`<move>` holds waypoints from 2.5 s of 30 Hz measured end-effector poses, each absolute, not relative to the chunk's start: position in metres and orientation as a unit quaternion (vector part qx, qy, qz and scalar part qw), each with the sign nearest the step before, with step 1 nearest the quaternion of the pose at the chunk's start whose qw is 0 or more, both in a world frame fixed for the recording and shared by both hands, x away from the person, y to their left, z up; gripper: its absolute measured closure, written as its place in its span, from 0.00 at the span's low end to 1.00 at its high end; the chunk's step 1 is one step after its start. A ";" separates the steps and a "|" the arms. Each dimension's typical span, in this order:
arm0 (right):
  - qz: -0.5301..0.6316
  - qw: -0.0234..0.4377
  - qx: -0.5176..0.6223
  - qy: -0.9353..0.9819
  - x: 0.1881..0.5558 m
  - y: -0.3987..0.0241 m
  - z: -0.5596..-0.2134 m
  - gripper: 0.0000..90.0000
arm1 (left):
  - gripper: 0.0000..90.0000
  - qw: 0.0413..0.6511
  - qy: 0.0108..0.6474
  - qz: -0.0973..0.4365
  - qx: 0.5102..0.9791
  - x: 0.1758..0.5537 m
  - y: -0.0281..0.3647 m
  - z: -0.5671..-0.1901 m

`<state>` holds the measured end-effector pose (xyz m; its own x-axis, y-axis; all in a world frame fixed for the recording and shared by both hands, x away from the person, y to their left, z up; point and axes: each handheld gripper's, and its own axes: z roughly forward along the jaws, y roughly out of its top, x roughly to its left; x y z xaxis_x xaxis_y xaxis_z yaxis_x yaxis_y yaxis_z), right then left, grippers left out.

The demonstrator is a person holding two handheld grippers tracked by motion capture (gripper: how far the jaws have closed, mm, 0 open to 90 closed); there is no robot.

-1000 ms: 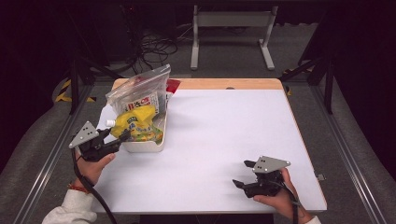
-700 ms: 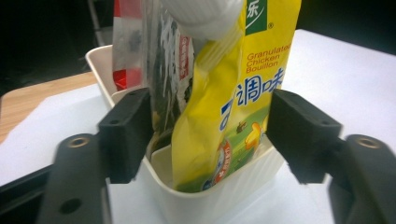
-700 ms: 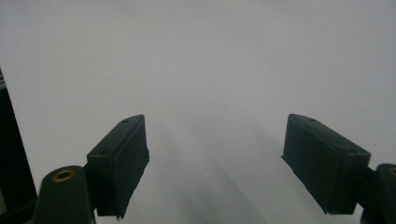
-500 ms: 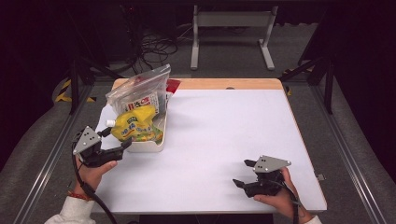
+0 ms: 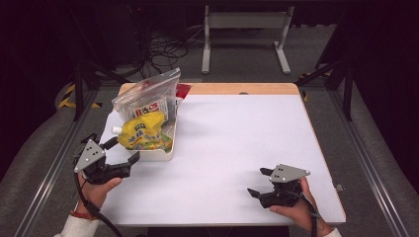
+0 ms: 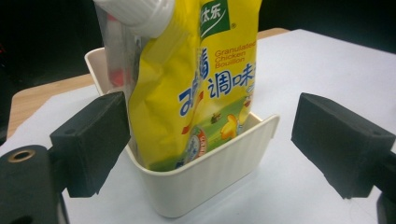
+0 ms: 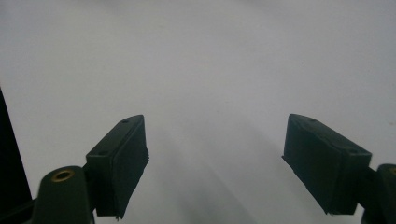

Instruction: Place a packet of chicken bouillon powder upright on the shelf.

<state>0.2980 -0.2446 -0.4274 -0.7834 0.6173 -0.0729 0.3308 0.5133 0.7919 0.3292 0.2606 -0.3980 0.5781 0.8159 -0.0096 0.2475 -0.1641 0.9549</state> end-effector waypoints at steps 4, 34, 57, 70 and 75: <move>0.410 0.178 0.277 0.851 0.297 -0.245 -0.426 0.23 | 0.09 0.537 0.368 0.272 0.709 0.322 0.261 -0.395; 0.407 0.206 0.285 0.843 0.296 -0.256 -0.419 0.22 | 0.10 0.528 0.303 0.249 0.753 0.307 0.220 -0.398; 0.393 0.232 0.302 0.837 0.286 -0.277 -0.419 0.21 | 0.09 0.500 0.231 0.202 0.810 0.302 0.163 -0.413; 0.380 0.246 0.310 0.836 0.281 -0.289 -0.424 0.20 | 0.09 0.482 0.206 0.184 0.832 0.306 0.144 -0.423; 0.373 0.253 0.309 0.837 0.280 -0.295 -0.427 0.19 | 0.09 0.474 0.203 0.177 0.839 0.307 0.139 -0.428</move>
